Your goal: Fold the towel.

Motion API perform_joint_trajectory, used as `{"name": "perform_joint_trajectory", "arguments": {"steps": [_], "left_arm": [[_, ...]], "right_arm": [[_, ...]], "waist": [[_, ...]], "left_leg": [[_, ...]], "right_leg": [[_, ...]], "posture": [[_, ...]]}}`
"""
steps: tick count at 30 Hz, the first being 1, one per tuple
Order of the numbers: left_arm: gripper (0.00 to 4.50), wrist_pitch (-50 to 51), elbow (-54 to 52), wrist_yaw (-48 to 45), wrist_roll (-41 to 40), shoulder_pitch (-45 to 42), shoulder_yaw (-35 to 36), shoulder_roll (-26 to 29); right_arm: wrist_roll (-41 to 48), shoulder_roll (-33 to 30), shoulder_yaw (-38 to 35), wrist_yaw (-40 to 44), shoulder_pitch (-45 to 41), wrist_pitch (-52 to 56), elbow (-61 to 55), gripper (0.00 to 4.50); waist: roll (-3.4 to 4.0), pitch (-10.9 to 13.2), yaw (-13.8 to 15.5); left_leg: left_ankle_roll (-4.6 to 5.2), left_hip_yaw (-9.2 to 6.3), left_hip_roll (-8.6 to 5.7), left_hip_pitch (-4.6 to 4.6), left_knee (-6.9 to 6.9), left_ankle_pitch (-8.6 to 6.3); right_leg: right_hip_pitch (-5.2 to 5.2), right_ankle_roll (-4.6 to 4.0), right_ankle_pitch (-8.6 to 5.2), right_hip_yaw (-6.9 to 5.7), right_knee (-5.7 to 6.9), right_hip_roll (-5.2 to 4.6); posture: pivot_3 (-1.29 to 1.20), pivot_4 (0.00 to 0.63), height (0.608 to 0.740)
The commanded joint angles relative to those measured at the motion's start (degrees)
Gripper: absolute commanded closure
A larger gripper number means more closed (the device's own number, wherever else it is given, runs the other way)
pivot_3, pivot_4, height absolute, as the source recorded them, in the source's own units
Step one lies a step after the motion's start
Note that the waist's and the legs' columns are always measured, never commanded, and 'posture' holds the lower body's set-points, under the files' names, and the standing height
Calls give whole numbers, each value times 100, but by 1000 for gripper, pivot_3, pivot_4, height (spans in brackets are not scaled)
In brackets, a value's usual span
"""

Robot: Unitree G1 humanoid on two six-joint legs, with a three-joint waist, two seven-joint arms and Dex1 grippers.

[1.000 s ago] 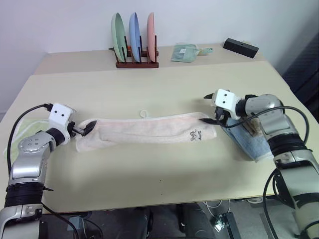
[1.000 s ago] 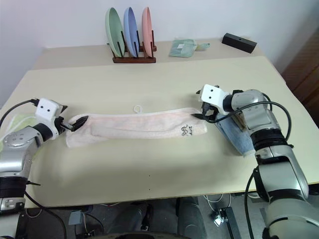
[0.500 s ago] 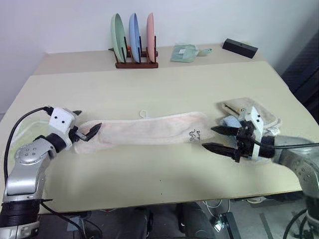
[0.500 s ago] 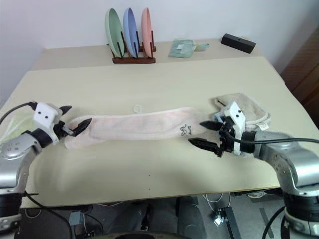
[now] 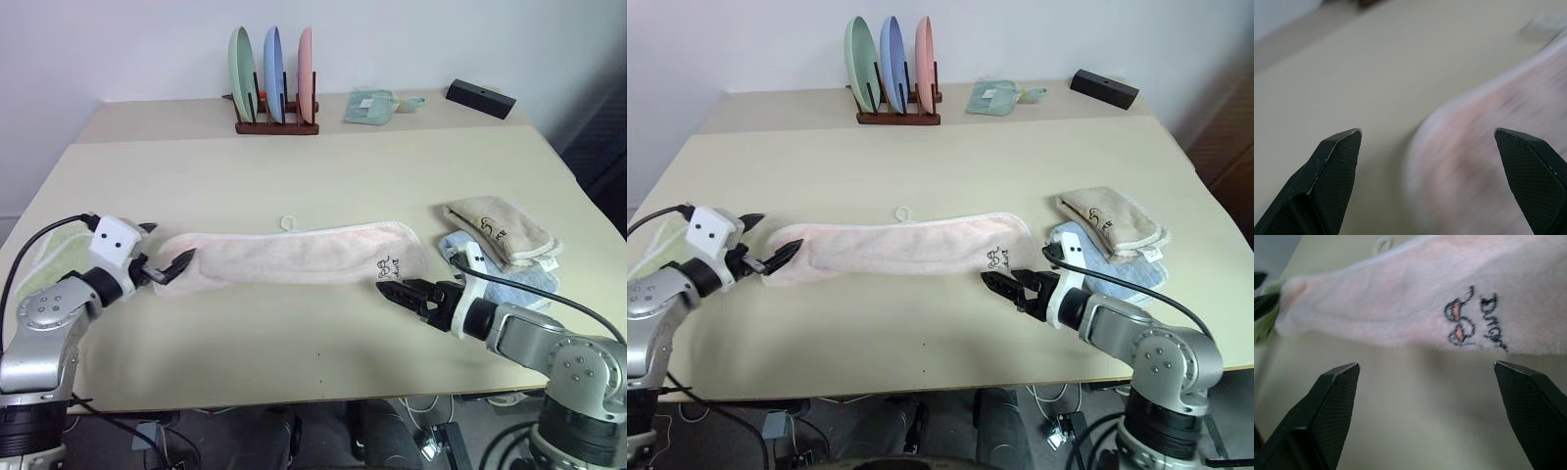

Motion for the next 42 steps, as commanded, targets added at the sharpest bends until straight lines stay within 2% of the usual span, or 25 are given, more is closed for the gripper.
{"name": "perform_joint_trajectory", "arguments": {"steps": [1,7,12,15,22,26,32,35,38,40,42], "left_arm": [[48,433,-1055,-460,-628,241,-427,30],[48,706,-1584,-458,-685,260,-1088,-91],[48,732,-1632,-399,-689,218,-1280,-249],[39,702,-1609,-398,-643,233,-1336,-271],[39,610,-1509,-411,-565,293,-1443,-361],[39,495,-1237,-522,-460,238,-1580,-400],[39,294,-753,-815,-344,-126,-1754,-435],[39,216,-570,-888,-276,-292,-1840,-478],[39,202,-560,-882,-257,-319,-1808,-500],[39,216,-600,-864,-261,-289,-1776,-506],[39,236,-691,-829,-267,-165,-1722,-490]], "right_arm": [[39,389,-617,-632,-391,255,169,21],[-260,1081,-1354,-1520,-1065,450,657,21],[-376,1267,-1396,-1715,-1348,376,838,21],[-434,1290,-1394,-1784,-1432,268,900,923],[-345,1149,-1490,-1772,-1500,361,609,4454],[-210,509,-1283,-1430,-1365,470,118,4454],[-24,-1245,-1048,-505,-1248,345,-119,4454],[-36,-1863,-495,-44,-1125,105,-249,4454],[-132,-2466,392,515,-1067,-372,-502,4454],[-122,-2622,716,755,-1120,-607,-545,4454],[-126,-2515,1344,928,-1458,-831,-568,4454]], "waist": [[5,-2,-11],[13,-7,-44],[21,-15,-52],[22,-16,-61],[26,-18,-70],[32,-18,-45],[34,-19,-17],[31,-21,-34],[31,-21,-63],[30,-21,-58],[30,-20,-67]], "left_leg": [[1,4,0,0,-1,0],[0,7,4,6,-5,1],[0,11,4,7,-5,1],[0,11,4,6,-5,1],[1,12,4,6,-5,1],[2,13,3,4,-5,1],[22,18,3,6,-4,-10],[28,20,5,7,-5,-14],[25,26,11,7,-7,-12],[23,26,14,6,-6,-11],[22,25,14,6,-6,-10]], "right_leg": [[-2,0,0,4,0,0],[-8,-1,0,8,11,9],[-7,-1,0,9,10,10],[-8,-2,0,10,10,10],[-8,-1,0,10,10,10],[-9,-1,0,10,8,9],[-2,0,0,7,2,9],[-2,0,0,7,1,9],[-4,0,0,8,-1,13],[-4,0,0,9,-2,13],[-2,0,1,9,-4,13]], "posture": [[0,150,737],[0,150,737],[0,150,737],[0,150,737],[0,150,737],[0,150,737],[0,150,737],[0,150,737],[0,150,737],[0,150,737],[0,150,737]]}}
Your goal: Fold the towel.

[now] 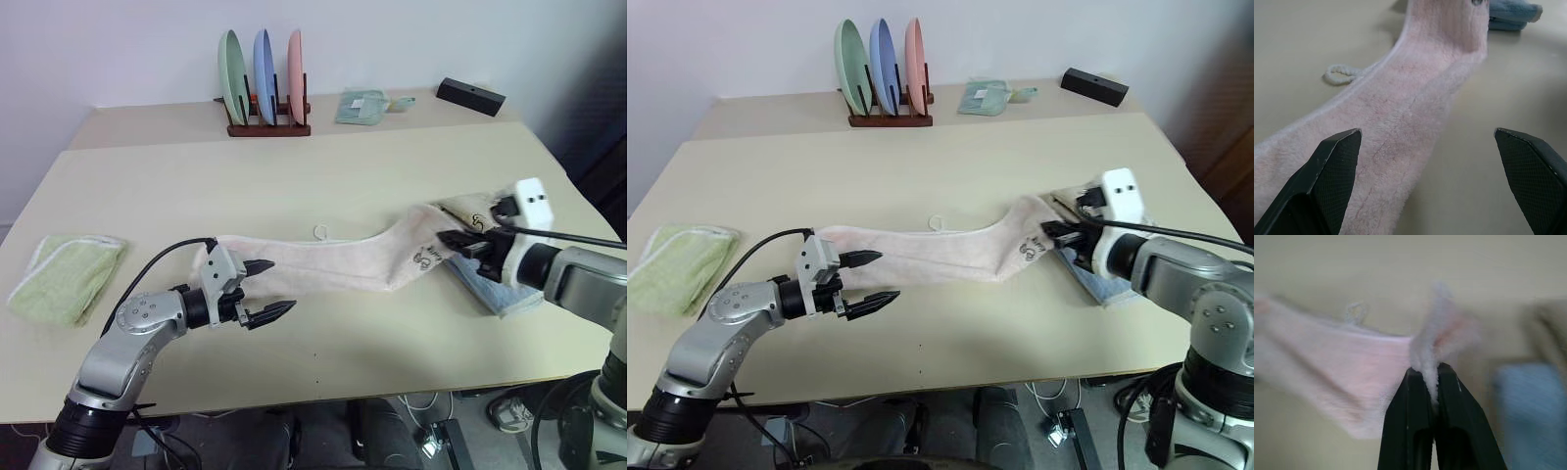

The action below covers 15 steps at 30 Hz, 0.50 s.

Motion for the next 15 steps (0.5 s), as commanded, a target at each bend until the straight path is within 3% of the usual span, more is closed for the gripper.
{"name": "perform_joint_trajectory", "arguments": {"steps": [1,9,15], "left_arm": [[39,-93,-252,36,-22,164,120,34],[39,43,-571,320,-27,389,164,-41],[39,121,-800,512,-65,643,260,-3]], "right_arm": [[-26,260,879,207,-571,-466,-137,4454],[-1060,1388,3013,279,-922,-1490,871,4454],[-1621,1514,3444,427,-808,-1971,1363,4454]], "waist": [[0,0,-23],[-11,-4,-49],[-11,-4,-63]], "left_leg": [[-4,7,0,2,0,2],[-16,-2,0,-10,1,9],[-16,-2,-2,-8,0,8]], "right_leg": [[-1,0,1,1,0,0],[-7,-1,2,0,-10,-3],[-8,0,3,0,-11,-2]], "posture": [[0,150,737],[0,150,737],[0,150,737]]}}
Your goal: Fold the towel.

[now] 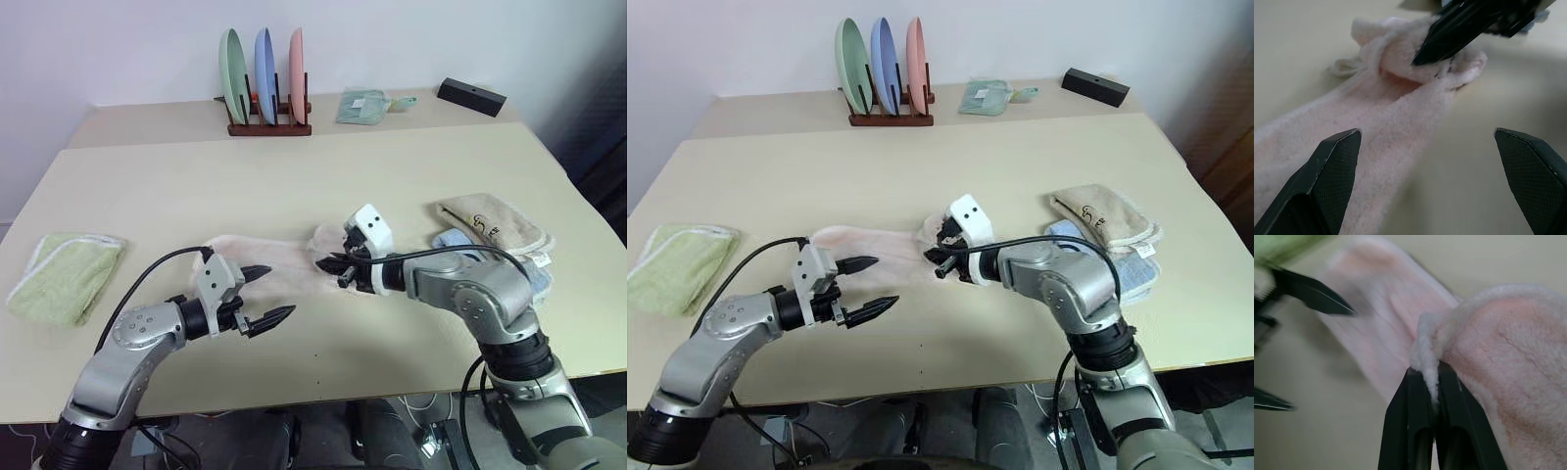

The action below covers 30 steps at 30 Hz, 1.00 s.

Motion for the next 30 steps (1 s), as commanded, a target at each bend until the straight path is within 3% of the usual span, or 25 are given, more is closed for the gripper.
{"name": "perform_joint_trajectory", "arguments": {"steps": [1,4,5,8,14,17,20,26,27,30], "left_arm": [[39,14,-279,79,-63,115,159,36],[39,23,-297,101,-68,152,167,37],[39,25,-284,103,-69,148,170,39],[39,18,-241,86,-69,142,179,53],[39,7,-166,27,-79,122,243,116],[39,12,-131,49,-86,154,339,149],[39,52,-140,94,-112,277,467,154],[39,115,-264,216,-135,569,542,76],[39,114,-297,251,-134,617,548,65],[39,153,-392,388,-205,731,654,23]], "right_arm": [[-147,39,48,166,42,-243,-64,4454],[-86,48,89,432,90,-294,-213,4454],[-27,41,53,548,96,-323,-295,4196],[96,-45,-82,872,97,-411,-512,3059],[413,-672,-618,1642,232,-710,-1075,78],[513,-829,-975,1884,334,-988,-1026,25],[-105,-737,-1036,1521,120,-1449,-174,1042],[-928,11,-480,1440,-111,-2526,1118,4137],[-1143,85,-318,1481,-108,-2764,1347,4456],[-1520,248,42,1671,-50,-3253,1783,4456]], "waist": [[0,0,-9],[0,0,-17],[0,0,-18],[0,0,-18],[0,0,15],[0,0,-1],[-1,-1,-29],[-1,-1,-33],[-1,-1,-30],[-1,-1,-12]], "left_leg": [[0,0,0,0,-1,0],[0,0,0,1,-1,0],[0,0,1,1,-1,0],[0,0,1,1,-1,0],[2,0,0,1,1,-1],[3,0,1,5,-1,-2],[2,5,2,5,-2,-2],[-1,10,7,6,-8,0],[-1,11,7,7,-8,0],[0,13,4,4,-5,0]], "right_leg": [[0,0,0,0,0,0],[0,0,0,0,0,1],[1,0,0,0,0,1],[1,0,0,0,0,1],[5,1,0,-3,-2,0],[5,1,0,-4,-1,2],[4,1,0,-2,-1,2],[-4,-1,1,2,3,5],[-3,-1,1,2,2,5],[-3,-1,1,2,0,2]], "posture": [[0,150,737],[0,150,737],[0,150,737],[0,150,737],[0,150,737],[0,150,737],[0,150,737],[0,150,737],[0,150,737],[0,150,737]]}}
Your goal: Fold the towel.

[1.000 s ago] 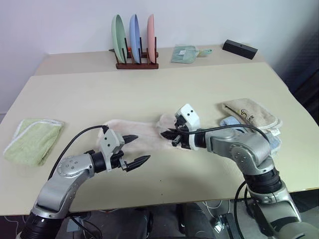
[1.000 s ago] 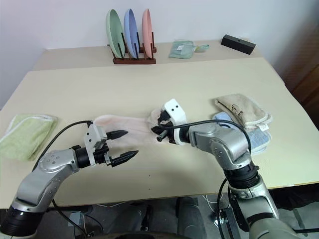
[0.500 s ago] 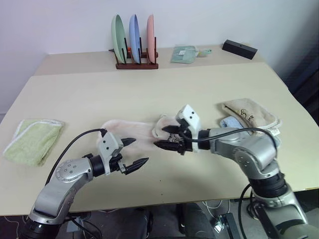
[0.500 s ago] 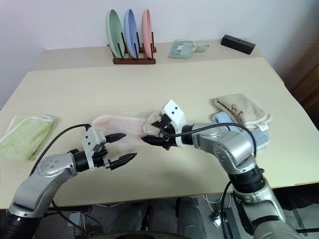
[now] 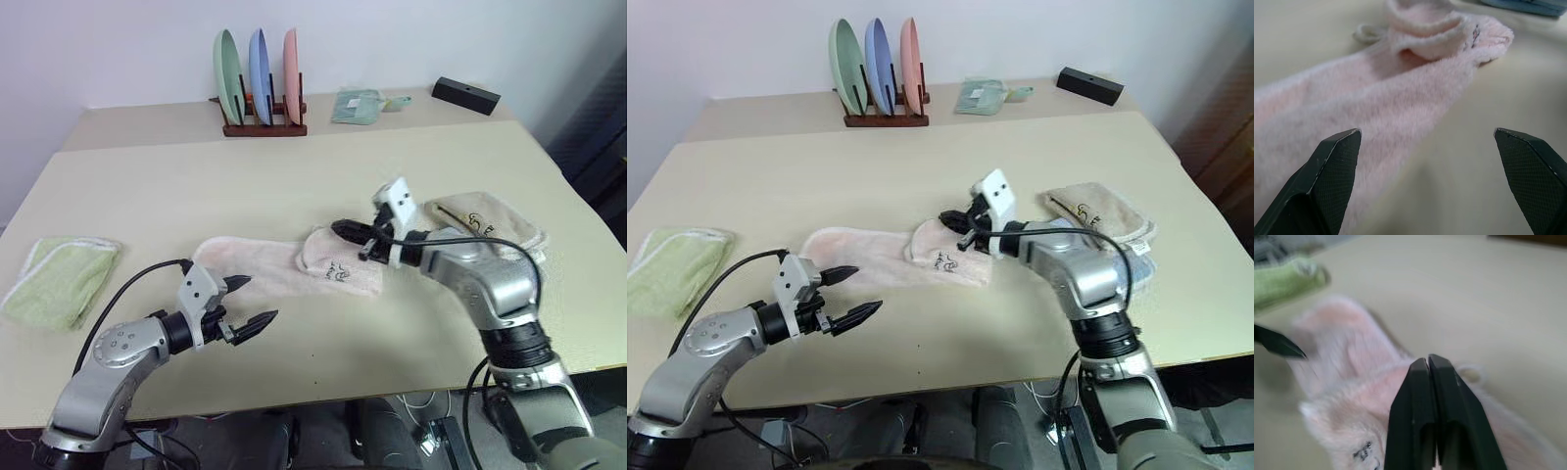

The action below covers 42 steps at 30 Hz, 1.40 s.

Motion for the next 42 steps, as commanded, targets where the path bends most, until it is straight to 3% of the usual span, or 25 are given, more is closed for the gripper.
{"name": "perform_joint_trajectory", "arguments": {"steps": [1,9,17,21,27,34,42], "left_arm": [[39,68,-339,178,-170,105,271,-59],[39,212,-732,487,-301,478,400,-166],[39,512,-1156,962,-614,913,656,-452],[0,1126,-1354,1704,-1549,1307,1252,-1010],[0,1646,-1187,3564,-3610,1417,2080,-2107],[0,1678,-242,5645,-5226,488,2242,-2631],[0,1434,760,6499,-5623,-765,2097,-2788]], "right_arm": [[-375,172,307,242,7,-591,306,4456],[-1384,305,1047,328,318,-1282,981,4456],[-1353,58,701,740,350,-1690,238,4456],[-965,-297,236,1146,62,-1548,-397,3234],[-874,-556,-31,1335,-229,-1424,-657,71],[-1015,-457,84,1342,-184,-1539,-728,24],[-1115,-441,129,1193,-59,-1561,-852,24]], "waist": [[0,0,8],[-6,-6,-10],[-7,-9,-6],[-8,-8,-2],[-13,-9,28],[-18,-12,148],[-19,-15,139]], "left_leg": [[0,0,0,0,1,0],[-1,1,1,10,0,0],[-1,0,1,10,1,0],[0,0,1,6,1,-1],[-1,-8,7,9,2,-1],[-4,-6,4,12,10,0],[-11,-7,1,14,13,4]], "right_leg": [[0,0,0,0,0,0],[7,0,0,1,2,2],[9,0,0,1,2,4],[7,0,0,1,-2,3],[13,0,0,-1,-1,6],[20,-2,1,0,0,4],[21,-5,4,-2,2,4]], "posture": [[0,150,737],[0,150,737],[0,150,737],[0,150,737],[0,150,737],[0,150,737],[0,150,737]]}}
